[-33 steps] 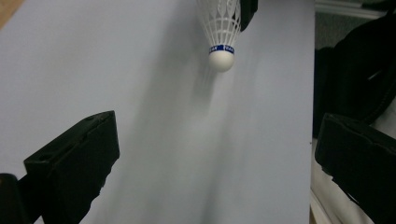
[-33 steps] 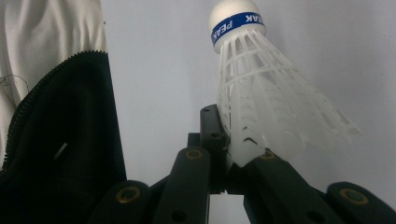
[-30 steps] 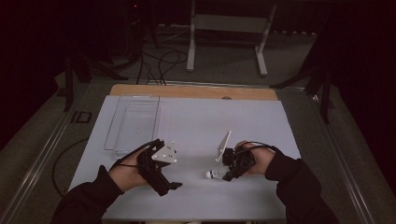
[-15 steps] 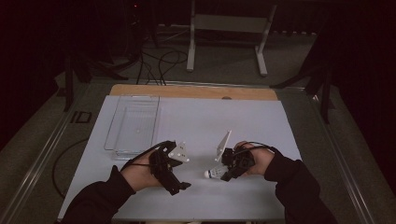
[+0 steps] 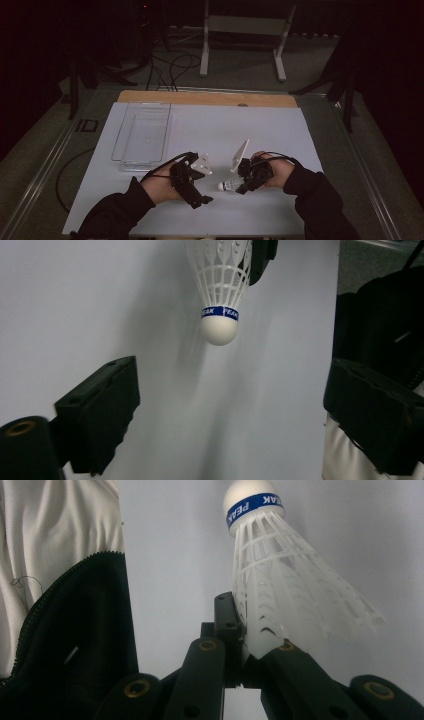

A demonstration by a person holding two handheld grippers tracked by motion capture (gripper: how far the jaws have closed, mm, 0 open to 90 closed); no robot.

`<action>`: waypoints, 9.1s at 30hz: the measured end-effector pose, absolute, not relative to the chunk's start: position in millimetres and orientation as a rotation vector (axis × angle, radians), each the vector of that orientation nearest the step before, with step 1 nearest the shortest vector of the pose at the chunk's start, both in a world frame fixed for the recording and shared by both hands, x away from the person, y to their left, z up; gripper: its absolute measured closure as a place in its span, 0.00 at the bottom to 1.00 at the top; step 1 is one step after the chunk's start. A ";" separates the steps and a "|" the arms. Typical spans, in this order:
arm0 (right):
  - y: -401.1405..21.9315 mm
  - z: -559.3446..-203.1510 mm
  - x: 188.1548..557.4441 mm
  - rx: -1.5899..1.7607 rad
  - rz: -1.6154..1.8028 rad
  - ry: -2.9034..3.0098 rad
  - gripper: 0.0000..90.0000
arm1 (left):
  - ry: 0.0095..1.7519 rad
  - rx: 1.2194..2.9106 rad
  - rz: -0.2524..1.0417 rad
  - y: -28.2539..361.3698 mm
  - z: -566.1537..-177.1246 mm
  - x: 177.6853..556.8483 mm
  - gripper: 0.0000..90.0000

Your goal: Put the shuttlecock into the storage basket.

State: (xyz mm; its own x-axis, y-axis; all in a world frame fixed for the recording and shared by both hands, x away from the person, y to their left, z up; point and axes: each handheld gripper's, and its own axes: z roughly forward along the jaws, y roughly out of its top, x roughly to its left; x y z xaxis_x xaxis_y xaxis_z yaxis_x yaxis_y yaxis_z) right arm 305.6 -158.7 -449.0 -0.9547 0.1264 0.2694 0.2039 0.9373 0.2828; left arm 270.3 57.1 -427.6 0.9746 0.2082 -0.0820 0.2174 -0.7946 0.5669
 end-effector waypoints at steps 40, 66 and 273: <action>-149.4 -440.7 301.5 -0.219 -0.495 -2.828 1.00 | 0.235 2.578 0.002 24.3 -450.5 275.6 0.63; -146.0 -440.5 301.3 -0.236 -0.522 -2.860 0.84 | 0.285 2.585 -0.030 27.3 -450.4 279.0 0.73; -268.6 -516.6 259.5 -0.830 -1.301 -2.962 0.11 | 1.217 2.325 0.110 295.1 -421.3 348.1 0.73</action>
